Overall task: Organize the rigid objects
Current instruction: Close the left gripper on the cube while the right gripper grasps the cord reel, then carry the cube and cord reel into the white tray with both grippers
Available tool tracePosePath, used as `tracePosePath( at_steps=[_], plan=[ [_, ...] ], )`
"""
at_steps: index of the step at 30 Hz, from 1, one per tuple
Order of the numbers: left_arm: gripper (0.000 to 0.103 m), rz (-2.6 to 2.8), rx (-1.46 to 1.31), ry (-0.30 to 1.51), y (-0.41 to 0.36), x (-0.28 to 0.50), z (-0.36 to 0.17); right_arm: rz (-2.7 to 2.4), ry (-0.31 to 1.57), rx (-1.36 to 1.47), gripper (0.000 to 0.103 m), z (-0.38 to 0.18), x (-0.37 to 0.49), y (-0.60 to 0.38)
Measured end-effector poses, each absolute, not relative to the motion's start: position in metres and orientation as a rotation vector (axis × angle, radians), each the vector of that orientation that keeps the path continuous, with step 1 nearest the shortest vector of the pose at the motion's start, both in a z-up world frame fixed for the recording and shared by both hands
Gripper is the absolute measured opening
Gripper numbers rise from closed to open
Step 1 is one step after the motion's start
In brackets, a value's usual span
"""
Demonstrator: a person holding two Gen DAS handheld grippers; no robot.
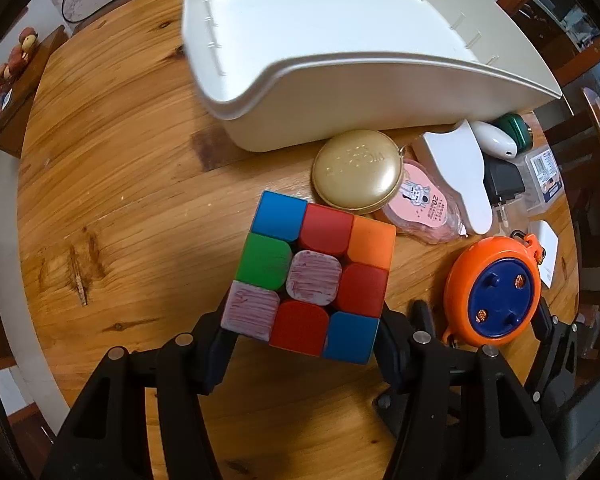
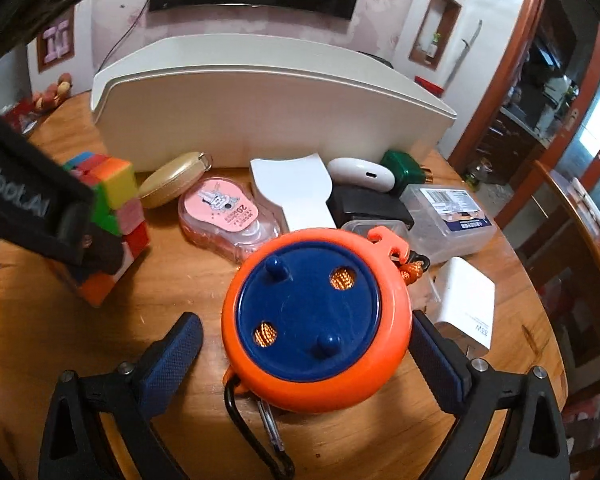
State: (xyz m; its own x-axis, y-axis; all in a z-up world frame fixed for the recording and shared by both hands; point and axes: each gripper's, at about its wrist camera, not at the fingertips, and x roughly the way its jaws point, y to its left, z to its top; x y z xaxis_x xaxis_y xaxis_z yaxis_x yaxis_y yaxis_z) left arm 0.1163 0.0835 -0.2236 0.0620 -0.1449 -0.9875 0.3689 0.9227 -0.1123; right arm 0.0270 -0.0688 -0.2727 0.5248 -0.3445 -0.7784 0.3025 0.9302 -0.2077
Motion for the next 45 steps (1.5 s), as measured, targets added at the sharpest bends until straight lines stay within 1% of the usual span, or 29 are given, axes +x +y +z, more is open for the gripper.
tracePosePath(
  at_steps=[4,6,7,14,16,17,20,26,32,34,41,45],
  plan=[
    [0.063,-0.4,0.179,1.467,0.094,0.114,-0.217,-0.454,0.951,-0.06,0.093,-0.269,0.034,-0.067],
    [0.063,-0.407,0.177,1.468,0.088,0.112,-0.22,-0.477,0.949,-0.071,0.082,-0.269,0.034,-0.068],
    [0.063,-0.41,0.178,1.468,0.085,0.112,-0.221,-0.482,0.947,-0.073,0.081,-0.268,0.034,-0.069],
    [0.063,-0.414,0.173,1.457,0.079,0.109,-0.217,-0.428,0.939,-0.022,0.08,-0.264,0.02,-0.075],
    [0.063,-0.419,0.17,1.451,0.085,0.109,-0.211,-0.412,0.931,-0.013,0.08,-0.259,0.015,-0.082],
    [0.063,-0.419,0.17,1.449,0.07,0.104,-0.212,-0.403,0.928,-0.012,0.08,-0.255,0.014,-0.085],
    [0.063,-0.424,0.175,1.441,0.063,0.1,-0.2,-0.37,0.921,0.001,0.08,-0.241,0.009,-0.092],
    [0.063,-0.445,0.197,1.405,0.058,0.105,-0.147,-0.315,0.867,-0.006,0.08,-0.185,0.007,-0.104],
    [0.063,-0.472,0.208,1.305,0.047,0.102,-0.086,-0.302,0.818,0.023,0.08,-0.123,0.015,-0.121],
    [0.063,-0.474,0.212,1.265,0.022,0.096,-0.079,-0.29,0.805,0.038,0.08,-0.1,0.021,-0.126],
    [0.063,-0.468,0.197,1.111,0.008,0.133,-0.013,-0.206,0.81,0.065,0.08,-0.021,0.056,-0.151],
    [0.063,-0.454,0.156,1.086,0.003,0.165,0.002,-0.184,0.802,0.023,0.08,0.013,0.087,-0.162]
  ],
)
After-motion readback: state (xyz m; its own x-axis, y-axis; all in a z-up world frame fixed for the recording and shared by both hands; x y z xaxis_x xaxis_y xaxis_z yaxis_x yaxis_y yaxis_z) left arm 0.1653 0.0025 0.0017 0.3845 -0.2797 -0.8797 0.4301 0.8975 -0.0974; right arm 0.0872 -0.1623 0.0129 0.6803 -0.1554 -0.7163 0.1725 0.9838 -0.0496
